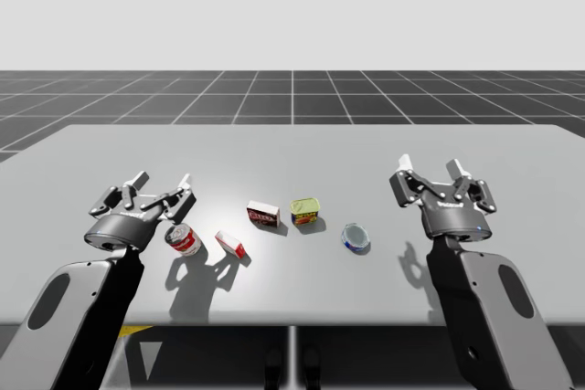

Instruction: Pick up the tomato soup can and lift it.

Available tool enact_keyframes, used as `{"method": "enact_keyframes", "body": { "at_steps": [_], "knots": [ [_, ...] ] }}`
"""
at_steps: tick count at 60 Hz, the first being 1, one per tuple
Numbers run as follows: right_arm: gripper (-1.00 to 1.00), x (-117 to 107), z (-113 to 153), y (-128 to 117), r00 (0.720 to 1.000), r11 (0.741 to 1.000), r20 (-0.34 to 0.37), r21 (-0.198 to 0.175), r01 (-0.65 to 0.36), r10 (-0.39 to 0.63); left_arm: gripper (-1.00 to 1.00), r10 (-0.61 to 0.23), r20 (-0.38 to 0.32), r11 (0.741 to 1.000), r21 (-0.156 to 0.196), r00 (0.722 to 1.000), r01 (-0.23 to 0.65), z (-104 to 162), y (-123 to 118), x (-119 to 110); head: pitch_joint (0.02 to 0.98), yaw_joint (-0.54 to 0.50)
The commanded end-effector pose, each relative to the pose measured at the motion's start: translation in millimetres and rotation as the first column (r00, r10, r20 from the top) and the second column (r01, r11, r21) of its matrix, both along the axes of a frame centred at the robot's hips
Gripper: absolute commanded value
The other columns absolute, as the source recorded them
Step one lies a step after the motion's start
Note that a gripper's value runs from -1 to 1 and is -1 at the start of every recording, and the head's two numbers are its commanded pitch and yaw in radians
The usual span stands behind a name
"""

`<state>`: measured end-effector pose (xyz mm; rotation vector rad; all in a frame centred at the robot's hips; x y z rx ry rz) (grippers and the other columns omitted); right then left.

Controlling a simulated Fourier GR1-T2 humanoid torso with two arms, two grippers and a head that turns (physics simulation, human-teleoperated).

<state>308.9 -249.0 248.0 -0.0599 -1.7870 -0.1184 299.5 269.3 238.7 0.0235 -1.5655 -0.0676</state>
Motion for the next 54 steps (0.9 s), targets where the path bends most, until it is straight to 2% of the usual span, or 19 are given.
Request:
{"method": "enact_keyframes", "body": {
  "at_steps": [1,2,3,5,10,16,29,38,48,54],
  "knots": [
    [-1.0,-1.6,-1.1,1.6,1.0,1.0,0.01,0.01,0.006,-0.006,-1.0,0.0,0.0,1.0,0.003,1.0,0.0,-0.2,-0.1,0.0,0.044,-0.01],
    [-1.0,-1.8,-1.6,2.1,1.0,1.0,0.009,-0.009,-0.008,0.008,-1.0,0.0,0.0,1.0,0.003,1.0,0.0,-0.2,-0.1,0.0,0.045,-0.01],
    [-1.0,-1.5,-1.9,1.9,1.0,1.0,0.006,-0.014,-0.021,0.021,-1.0,0.001,0.0,1.0,0.002,1.0,-0.001,-0.1,-0.1,0.0,0.047,-0.01],
    [-1.0,-0.6,-1.9,2.2,1.0,1.0,-0.004,0.001,-0.029,0.029,-1.0,0.001,0.0,1.0,0.003,1.0,-0.001,-0.1,-0.1,0.0,0.051,-0.01],
    [-1.0,0.0,-1.7,2.4,0.999,1.0,-0.012,-0.006,-0.03,0.03,-1.0,0.002,0.0,1.0,0.003,1.0,-0.002,-0.2,-0.1,-0.2,0.071,-0.01],
    [-1.0,0.4,-1.7,1.7,0.999,0.999,-0.02,-0.005,-0.032,0.032,-1.0,0.002,0.0,1.0,0.003,1.0,-0.002,-0.3,-0.2,-0.1,0.142,-0.02],
    [-1.0,1.8,-2.0,0.4,0.999,1.0,-0.041,-0.009,-0.014,0.014,-1.0,0.0,-0.002,1.0,0.006,1.0,0.0,-0.6,-0.9,0.2,0.386,0.0],
    [-1.0,1.9,-1.7,0.3,0.999,1.0,-0.045,-0.014,-0.016,0.015,-1.0,0.001,-0.003,1.0,0.009,1.0,0.0,-0.8,-0.7,0.9,0.513,0.03],
    [-1.0,2.2,-2.7,0.6,0.998,1.0,-0.059,-0.026,-0.018,0.016,-1.0,0.0,-0.004,1.0,0.011,1.0,0.0,-0.7,-0.9,1.4,0.664,0.13],
    [-1.0,2.1,-3.5,2.0,0.997,0.999,-0.068,-0.032,-0.026,0.024,-1.0,0.0,-0.004,1.0,0.012,1.0,0.0,-0.8,-1.1,1.7,0.713,0.19]
  ]
}}
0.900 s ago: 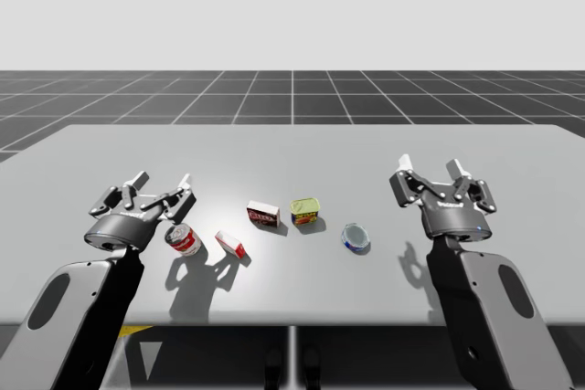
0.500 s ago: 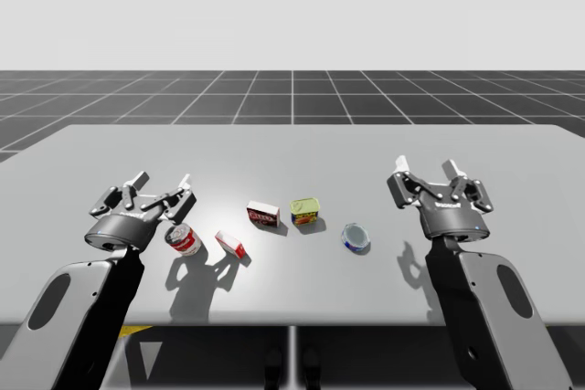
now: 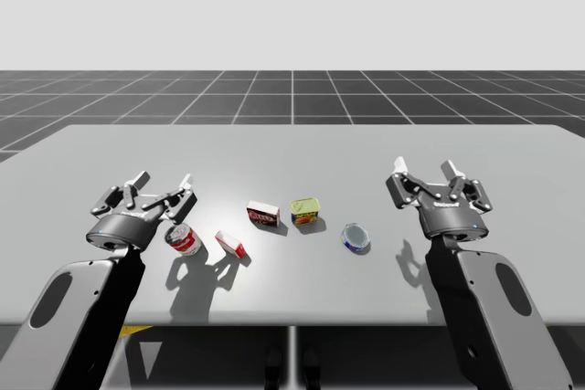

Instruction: Pick up the tomato soup can and lift it.

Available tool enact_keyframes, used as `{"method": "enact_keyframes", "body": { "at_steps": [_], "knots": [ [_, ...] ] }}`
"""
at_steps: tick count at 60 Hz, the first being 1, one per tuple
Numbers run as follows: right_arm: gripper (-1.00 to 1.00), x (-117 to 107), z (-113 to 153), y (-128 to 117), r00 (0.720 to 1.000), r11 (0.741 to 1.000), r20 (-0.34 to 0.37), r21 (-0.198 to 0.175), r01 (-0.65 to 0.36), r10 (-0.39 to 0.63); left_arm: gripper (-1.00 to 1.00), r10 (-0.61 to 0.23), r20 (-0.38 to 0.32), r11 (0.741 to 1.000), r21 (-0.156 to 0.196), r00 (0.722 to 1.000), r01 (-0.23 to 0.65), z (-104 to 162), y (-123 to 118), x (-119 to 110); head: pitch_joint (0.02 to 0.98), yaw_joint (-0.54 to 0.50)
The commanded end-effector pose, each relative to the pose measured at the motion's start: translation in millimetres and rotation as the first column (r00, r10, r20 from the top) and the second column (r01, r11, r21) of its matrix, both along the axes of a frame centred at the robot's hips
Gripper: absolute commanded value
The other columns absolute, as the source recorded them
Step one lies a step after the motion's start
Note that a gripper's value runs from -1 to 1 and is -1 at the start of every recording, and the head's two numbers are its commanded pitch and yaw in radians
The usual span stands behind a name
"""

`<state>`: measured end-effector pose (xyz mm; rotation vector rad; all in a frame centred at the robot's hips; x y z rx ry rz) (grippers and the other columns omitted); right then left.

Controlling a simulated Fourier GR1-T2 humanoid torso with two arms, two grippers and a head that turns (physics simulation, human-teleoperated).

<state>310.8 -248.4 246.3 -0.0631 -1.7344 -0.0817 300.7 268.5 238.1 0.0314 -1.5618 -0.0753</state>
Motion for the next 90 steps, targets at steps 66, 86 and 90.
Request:
{"method": "enact_keyframes", "body": {
  "at_steps": [66,86,90],
  "knots": [
    [-1.0,0,-9,13,0.998,0.997,-0.05,-0.062,-0.048,0.045,-1.0,-0.223,-0.052,0.975,-0.024,0.973,0.222,40,33,-73,0.83,0.48],
    [-1.0,1,-11,13,0.998,0.996,-0.045,-0.078,-0.043,0.04,-1.0,-0.266,-0.167,0.964,-0.068,0.949,0.258,-2,49,-118,0.824,0.48],
    [-1.0,1,-11,12,0.998,0.996,-0.04,-0.085,-0.041,0.037,-1.0,-0.281,-0.204,0.959,-0.088,0.938,0.268,-15,48,-122,0.825,0.49]
  ]
}}
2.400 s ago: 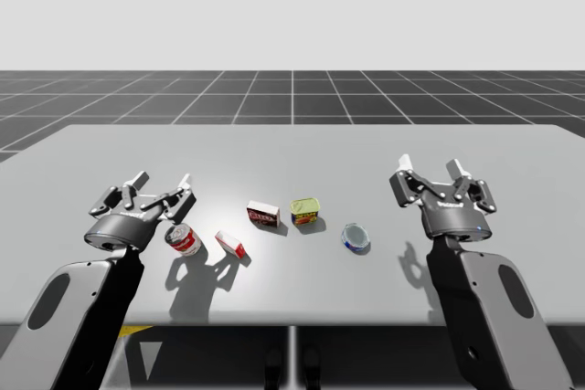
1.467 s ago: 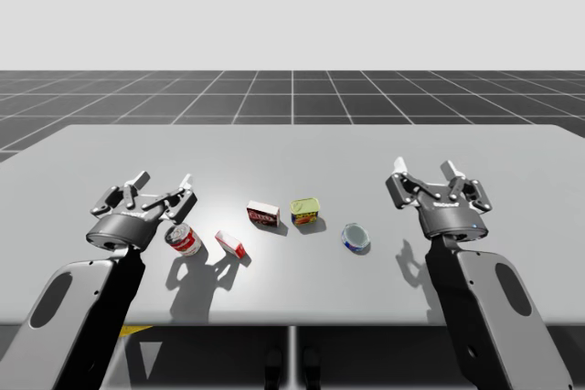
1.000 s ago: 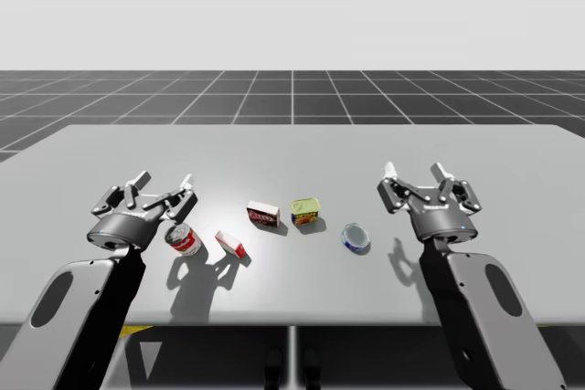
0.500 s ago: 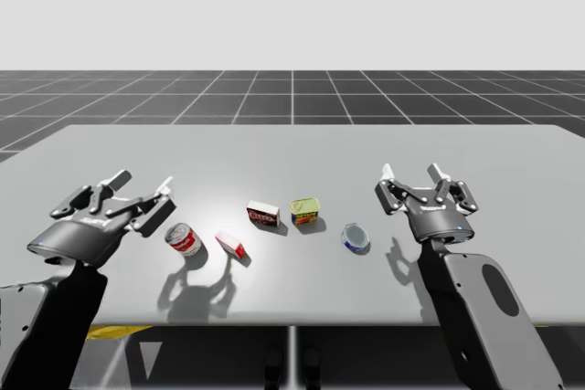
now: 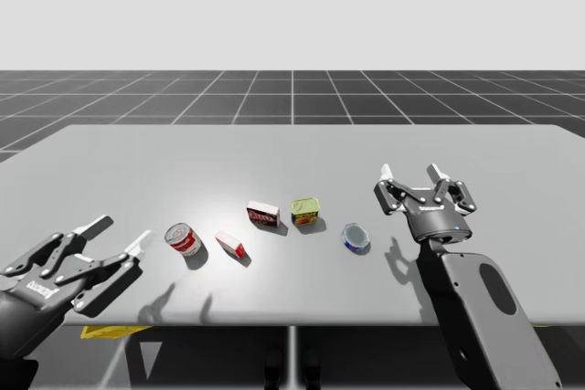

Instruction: Pick up the tomato soup can and lift it.

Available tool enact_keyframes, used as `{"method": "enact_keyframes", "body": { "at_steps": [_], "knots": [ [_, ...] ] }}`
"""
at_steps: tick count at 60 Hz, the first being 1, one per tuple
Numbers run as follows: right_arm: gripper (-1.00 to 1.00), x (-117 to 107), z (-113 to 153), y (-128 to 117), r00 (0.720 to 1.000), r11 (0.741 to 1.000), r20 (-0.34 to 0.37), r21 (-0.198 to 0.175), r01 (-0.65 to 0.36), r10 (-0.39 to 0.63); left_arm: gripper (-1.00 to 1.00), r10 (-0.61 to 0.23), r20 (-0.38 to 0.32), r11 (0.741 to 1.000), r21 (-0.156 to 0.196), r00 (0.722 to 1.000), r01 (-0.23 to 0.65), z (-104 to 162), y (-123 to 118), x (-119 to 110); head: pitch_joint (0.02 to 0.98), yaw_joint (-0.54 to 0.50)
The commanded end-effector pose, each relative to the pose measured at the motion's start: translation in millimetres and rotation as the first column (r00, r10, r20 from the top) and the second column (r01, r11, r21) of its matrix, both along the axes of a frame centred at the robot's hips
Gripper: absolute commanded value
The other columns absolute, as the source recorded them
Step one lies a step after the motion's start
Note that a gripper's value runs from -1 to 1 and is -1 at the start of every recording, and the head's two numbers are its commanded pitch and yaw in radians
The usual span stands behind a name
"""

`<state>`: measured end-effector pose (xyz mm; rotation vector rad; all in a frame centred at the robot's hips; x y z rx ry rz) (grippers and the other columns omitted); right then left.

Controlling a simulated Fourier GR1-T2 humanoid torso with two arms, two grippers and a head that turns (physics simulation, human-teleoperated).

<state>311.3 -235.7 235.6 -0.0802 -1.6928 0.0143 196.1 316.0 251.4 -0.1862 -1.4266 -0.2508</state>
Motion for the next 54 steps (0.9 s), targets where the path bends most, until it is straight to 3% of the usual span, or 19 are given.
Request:
{"method": "enact_keyframes", "body": {
  "at_steps": [1,11,26,42,54],
  "knots": [
    [-1.0,1,0,0,1.0,1.0,0.007,-0.014,0.003,-0.003,-1.0,-0.032,-0.094,0.999,-0.035,0.995,0.029,-31,0,-17,0.825,0.49],
    [-1.0,0,0,-1,1.0,1.0,0.011,-0.016,-0.002,0.002,-1.0,-0.035,-0.161,0.999,-0.019,0.986,0.033,-58,-7,-20,0.827,0.48],
    [-1.0,0,0,-2,1.0,1.0,0.019,-0.021,-0.004,0.004,-1.0,0.015,-0.186,1.0,0.008,0.982,-0.014,-84,-11,-7,0.829,0.47],
    [-1.0,0,0,-2,1.0,1.0,0.019,-0.021,-0.003,0.003,-1.0,0.01,-0.216,1.0,-0.019,0.976,-0.014,-98,-14,21,0.836,0.46],
    [-1.0,0,1,-2,1.0,1.0,0.022,-0.018,0.0,0.0,-1.0,0.01,-0.217,1.0,-0.011,0.976,-0.013,-100,-19,42,0.843,0.45]
  ]
}}
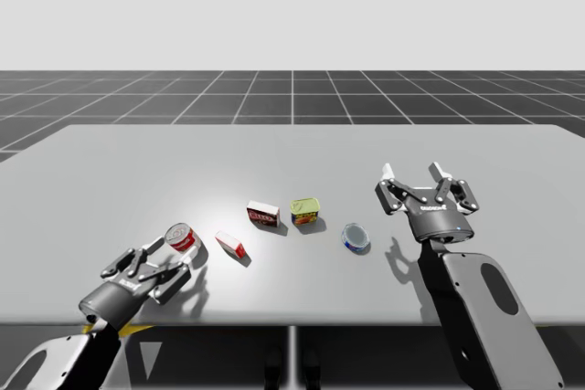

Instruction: Pick up the tomato soup can and lift it.

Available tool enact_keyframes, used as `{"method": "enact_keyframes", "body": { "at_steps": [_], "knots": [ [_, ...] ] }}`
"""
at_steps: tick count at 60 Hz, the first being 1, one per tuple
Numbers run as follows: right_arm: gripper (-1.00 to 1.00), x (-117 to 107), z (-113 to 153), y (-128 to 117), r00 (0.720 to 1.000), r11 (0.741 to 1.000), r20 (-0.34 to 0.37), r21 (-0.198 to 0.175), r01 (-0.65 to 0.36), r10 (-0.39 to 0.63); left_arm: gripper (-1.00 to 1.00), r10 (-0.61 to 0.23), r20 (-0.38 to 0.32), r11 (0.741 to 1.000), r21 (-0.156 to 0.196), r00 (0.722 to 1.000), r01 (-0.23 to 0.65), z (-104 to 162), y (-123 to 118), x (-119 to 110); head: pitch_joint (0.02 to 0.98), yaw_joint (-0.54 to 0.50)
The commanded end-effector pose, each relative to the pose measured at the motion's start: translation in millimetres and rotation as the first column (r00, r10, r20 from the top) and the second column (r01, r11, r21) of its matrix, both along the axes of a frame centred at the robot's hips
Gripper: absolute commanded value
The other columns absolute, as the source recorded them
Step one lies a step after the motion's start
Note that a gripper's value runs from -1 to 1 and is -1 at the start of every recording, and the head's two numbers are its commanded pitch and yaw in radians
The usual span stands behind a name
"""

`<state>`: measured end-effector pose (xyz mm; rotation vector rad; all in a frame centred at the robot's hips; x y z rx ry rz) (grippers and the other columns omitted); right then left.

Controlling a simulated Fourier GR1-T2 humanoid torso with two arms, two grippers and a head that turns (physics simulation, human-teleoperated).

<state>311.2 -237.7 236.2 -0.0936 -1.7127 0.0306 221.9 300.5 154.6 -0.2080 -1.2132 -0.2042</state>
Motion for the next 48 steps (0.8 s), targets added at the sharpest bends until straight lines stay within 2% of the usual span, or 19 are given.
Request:
{"method": "enact_keyframes", "body": {
  "at_steps": [1,15,21,22,23,24,25,36,48],
  "knots": [
    [-1.0,0,0,0,1.0,1.0,0.003,0.0,0.002,-0.002,-1.0,-0.001,0.0,1.0,-0.003,1.0,0.001,-3,-4,19,0.843,0.45],
    [-1.0,0,0,-1,1.0,1.0,-0.002,-0.003,0.008,-0.008,-1.0,-0.007,-0.01,1.0,0.003,1.0,0.007,-8,-5,38,0.843,0.44],
    [-1.0,0,0,-1,1.0,1.0,-0.002,-0.004,0.008,-0.008,-1.0,-0.01,-0.02,1.0,0.005,1.0,0.01,-11,-5,39,0.838,0.44],
    [-1.0,0,0,-1,1.0,1.0,-0.002,-0.003,0.008,-0.008,-0.79,-0.014,-0.022,1.0,0.008,1.0,0.014,-12,-5,38,0.837,0.44],
    [-1.0,0,0,-1,1.0,1.0,-0.002,-0.003,0.009,-0.009,-0.21,-0.014,-0.02,1.0,0.007,1.0,0.014,-12,-5,38,0.836,0.44],
    [-1.0,0,0,-1,1.0,1.0,-0.002,-0.003,0.009,-0.009,0.51,-0.017,-0.024,1.0,0.006,1.0,0.017,-13,-5,37,0.834,0.44],
    [-1.0,0,0,-1,1.0,1.0,-0.001,-0.003,0.009,-0.009,1.0,-0.026,-0.025,1.0,0.016,0.999,0.026,-14,-6,35,0.828,0.44],
    [-1.0,0,1,-2,1.0,1.0,-0.001,-0.003,0.01,-0.01,1.0,-0.045,-0.027,0.999,0.021,0.999,0.046,-16,-9,32,0.748,0.44],
    [-1.0,0,1,-3,1.0,1.0,0.001,-0.002,0.012,-0.012,1.0,-0.058,-0.032,0.998,0.03,0.998,0.059,-18,-11,31,0.567,0.48]
  ]
}}
